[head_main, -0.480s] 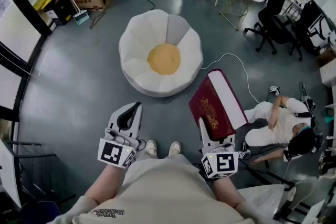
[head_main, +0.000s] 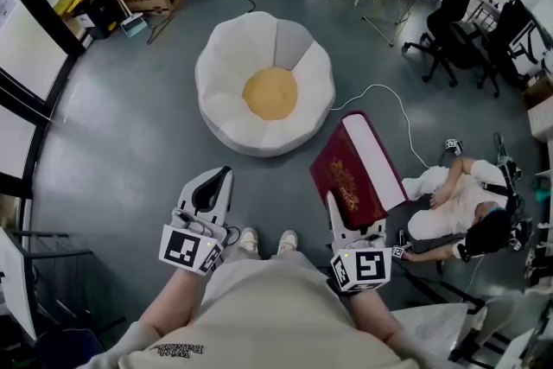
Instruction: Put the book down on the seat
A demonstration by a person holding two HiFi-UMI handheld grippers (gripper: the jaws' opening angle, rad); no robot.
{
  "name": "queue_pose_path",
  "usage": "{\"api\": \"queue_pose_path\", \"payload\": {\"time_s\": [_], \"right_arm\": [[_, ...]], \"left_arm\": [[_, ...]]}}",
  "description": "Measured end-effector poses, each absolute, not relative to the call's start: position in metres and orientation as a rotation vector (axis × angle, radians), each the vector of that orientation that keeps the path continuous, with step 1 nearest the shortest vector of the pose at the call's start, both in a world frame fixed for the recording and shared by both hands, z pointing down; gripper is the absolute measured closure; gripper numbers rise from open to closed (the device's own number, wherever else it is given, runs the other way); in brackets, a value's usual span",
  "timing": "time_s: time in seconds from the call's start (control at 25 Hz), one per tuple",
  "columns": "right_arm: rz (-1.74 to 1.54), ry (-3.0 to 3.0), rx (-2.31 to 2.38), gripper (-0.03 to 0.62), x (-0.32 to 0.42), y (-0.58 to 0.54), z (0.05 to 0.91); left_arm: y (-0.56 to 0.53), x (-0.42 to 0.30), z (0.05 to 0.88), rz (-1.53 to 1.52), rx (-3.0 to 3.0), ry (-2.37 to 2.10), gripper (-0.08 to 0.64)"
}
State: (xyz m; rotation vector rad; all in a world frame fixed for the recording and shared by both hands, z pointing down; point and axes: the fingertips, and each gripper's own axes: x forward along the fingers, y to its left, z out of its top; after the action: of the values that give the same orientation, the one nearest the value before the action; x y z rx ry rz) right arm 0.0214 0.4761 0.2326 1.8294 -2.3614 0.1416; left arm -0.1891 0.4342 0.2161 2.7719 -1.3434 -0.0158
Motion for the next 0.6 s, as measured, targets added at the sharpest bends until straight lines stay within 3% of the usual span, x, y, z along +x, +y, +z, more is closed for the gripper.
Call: {"api": "queue_pose_path", "payload": {"time_s": [0.6], "right_arm": [[0.131, -2.357, 1.836, 0.376, 0.054, 0.468, 0.241]], "left_arm": [[0.427, -0.163, 0.231, 0.050, 2.748, -1.353, 0.555]]}}
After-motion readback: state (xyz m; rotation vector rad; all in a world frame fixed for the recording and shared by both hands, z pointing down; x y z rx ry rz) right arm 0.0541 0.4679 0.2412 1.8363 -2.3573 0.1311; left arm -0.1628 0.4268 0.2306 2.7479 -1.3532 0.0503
